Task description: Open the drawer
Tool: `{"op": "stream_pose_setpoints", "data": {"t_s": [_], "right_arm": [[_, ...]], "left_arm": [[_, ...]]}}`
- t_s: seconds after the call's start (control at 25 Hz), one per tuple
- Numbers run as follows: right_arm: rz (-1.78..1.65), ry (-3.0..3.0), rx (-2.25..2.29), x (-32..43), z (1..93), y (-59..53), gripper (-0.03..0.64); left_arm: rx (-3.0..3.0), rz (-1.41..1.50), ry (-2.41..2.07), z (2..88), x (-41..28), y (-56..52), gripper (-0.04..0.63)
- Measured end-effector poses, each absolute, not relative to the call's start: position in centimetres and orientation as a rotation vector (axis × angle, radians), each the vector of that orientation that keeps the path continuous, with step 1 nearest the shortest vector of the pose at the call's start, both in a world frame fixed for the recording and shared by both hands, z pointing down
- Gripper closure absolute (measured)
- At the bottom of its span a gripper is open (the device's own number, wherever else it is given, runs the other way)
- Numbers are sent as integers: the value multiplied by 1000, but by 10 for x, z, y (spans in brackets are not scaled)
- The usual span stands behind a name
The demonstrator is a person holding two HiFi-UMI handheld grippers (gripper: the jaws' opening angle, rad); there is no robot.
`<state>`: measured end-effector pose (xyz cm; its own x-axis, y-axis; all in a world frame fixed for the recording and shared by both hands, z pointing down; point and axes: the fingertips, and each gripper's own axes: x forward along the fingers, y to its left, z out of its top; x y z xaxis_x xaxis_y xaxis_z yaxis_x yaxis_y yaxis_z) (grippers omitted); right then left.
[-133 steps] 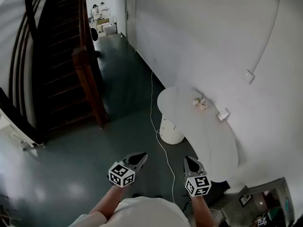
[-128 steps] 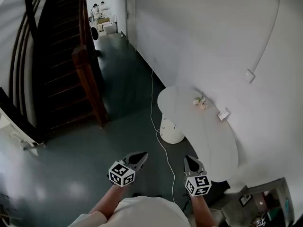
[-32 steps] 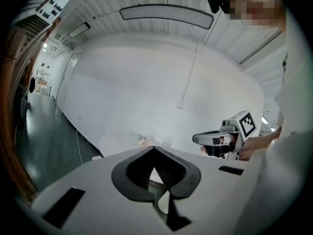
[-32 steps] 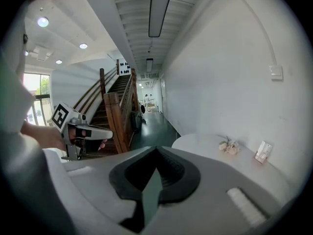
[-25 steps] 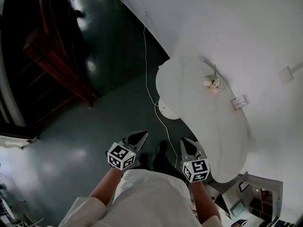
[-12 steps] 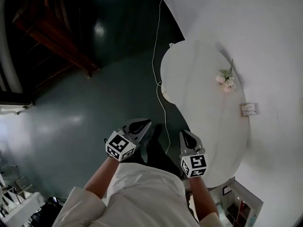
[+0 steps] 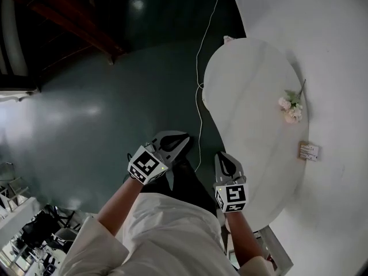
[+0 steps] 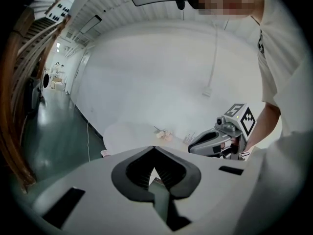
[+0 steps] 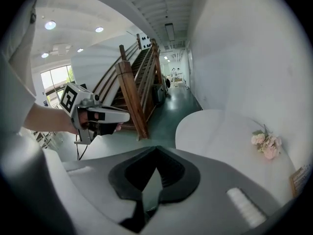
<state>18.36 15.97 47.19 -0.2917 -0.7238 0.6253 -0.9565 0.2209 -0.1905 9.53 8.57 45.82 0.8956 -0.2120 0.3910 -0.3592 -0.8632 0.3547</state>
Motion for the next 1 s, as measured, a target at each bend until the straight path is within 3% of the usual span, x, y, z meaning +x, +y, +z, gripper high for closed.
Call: {"op": "stream_pose_setpoints", "data": {"t_s": [1.0], "right_arm": [[966, -1971, 1543, 150, 607, 113, 606]], "left_arm": [[2567, 451, -295, 622, 132, 37, 588]]}}
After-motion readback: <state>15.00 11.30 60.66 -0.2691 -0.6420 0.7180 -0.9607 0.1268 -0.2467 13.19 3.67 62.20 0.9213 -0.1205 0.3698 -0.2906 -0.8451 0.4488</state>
